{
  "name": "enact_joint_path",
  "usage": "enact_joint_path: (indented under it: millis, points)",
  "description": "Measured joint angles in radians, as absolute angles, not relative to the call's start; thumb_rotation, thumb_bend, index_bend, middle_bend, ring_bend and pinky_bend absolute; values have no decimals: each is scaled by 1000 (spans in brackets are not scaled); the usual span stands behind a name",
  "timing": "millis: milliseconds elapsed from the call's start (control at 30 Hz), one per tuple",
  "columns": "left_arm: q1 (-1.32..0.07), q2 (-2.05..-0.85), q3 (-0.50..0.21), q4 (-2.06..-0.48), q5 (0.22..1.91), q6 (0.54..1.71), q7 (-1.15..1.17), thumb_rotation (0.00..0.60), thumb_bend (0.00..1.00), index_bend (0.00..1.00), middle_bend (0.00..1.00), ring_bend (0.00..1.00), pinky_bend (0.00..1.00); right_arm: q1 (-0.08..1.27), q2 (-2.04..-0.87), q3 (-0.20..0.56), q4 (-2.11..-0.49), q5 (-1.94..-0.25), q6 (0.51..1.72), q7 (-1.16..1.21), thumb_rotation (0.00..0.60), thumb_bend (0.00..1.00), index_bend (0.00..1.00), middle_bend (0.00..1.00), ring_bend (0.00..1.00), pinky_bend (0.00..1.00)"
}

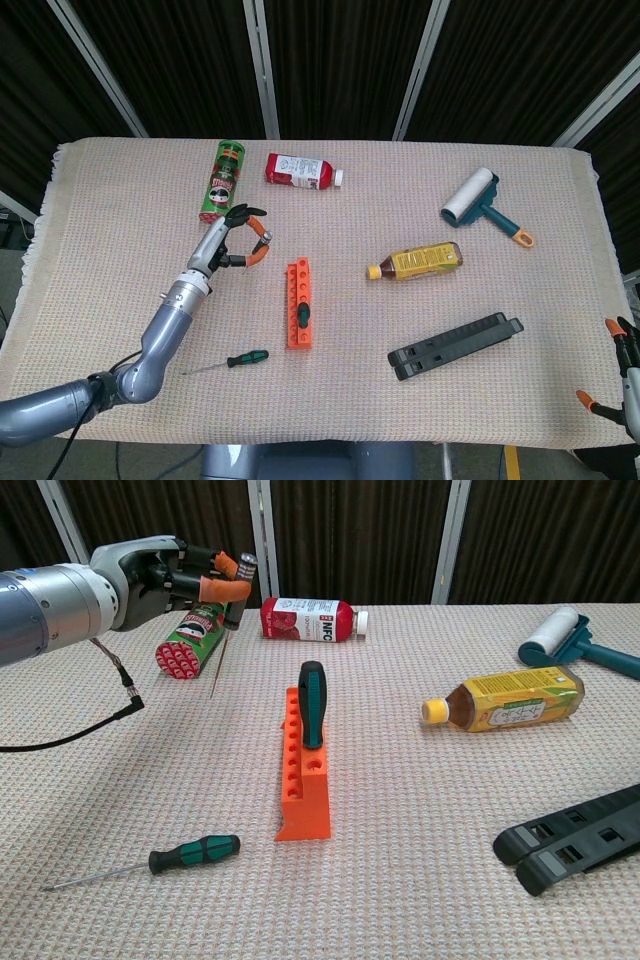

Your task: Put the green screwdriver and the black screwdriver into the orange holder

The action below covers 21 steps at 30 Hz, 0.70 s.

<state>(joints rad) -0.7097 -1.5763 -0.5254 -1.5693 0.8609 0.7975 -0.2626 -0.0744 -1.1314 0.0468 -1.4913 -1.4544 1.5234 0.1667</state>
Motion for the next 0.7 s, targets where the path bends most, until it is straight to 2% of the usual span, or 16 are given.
enact_joint_path:
  millis: [267,500,700]
  points:
    - [-684,-1580,-571,-1591,978,744,-504,600,382,687,196,2,0,-80,-1128,47,-1493,-1451,1528,169,600,0,0,0,0,0]
    - [-698,-1620,-581,-1579,1085,769,-601,600,385,692,204,2,0,-79,-1131,47,-1487,-1447,1522,174,600,0,0,0,0,0]
    - [-753,-1699,-578,-1520,1120,792,-661,600,386,695,206,2,0,-81,-1130,49,-1482,-1443,1522,182,600,0,0,0,0,0]
